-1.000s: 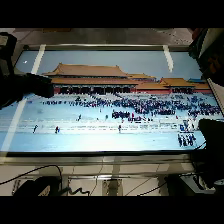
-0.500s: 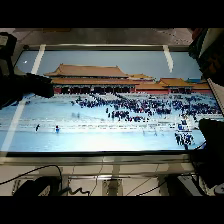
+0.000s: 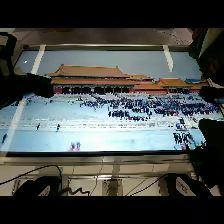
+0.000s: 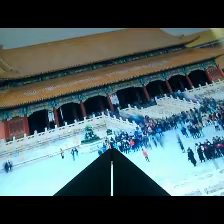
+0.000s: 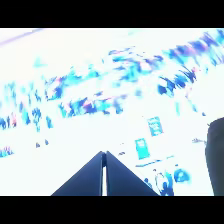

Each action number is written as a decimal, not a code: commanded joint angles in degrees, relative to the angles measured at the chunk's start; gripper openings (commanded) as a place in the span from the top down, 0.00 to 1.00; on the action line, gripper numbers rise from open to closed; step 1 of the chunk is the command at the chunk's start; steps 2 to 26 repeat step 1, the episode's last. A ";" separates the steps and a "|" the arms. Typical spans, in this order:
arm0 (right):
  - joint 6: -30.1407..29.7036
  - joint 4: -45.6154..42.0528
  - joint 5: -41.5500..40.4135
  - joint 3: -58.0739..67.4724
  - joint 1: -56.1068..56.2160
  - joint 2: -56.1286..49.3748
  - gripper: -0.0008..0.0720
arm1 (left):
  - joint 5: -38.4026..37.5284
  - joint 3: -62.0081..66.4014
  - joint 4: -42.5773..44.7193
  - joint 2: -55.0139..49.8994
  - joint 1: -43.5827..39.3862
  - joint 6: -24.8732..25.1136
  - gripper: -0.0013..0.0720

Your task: Fold the clothes and pants, and hang the long-sleeved shirts on hangers.

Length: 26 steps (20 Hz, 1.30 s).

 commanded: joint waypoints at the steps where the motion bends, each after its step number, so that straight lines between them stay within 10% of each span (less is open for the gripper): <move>1: -0.74 -4.87 -0.24 -0.17 8.90 -0.02 0.94 | 0.00 0.02 0.00 0.02 0.07 0.00 0.95; 26: -0.74 -4.87 -0.24 -0.17 8.90 -0.02 0.94 | 0.00 0.02 0.00 0.02 0.07 0.00 0.95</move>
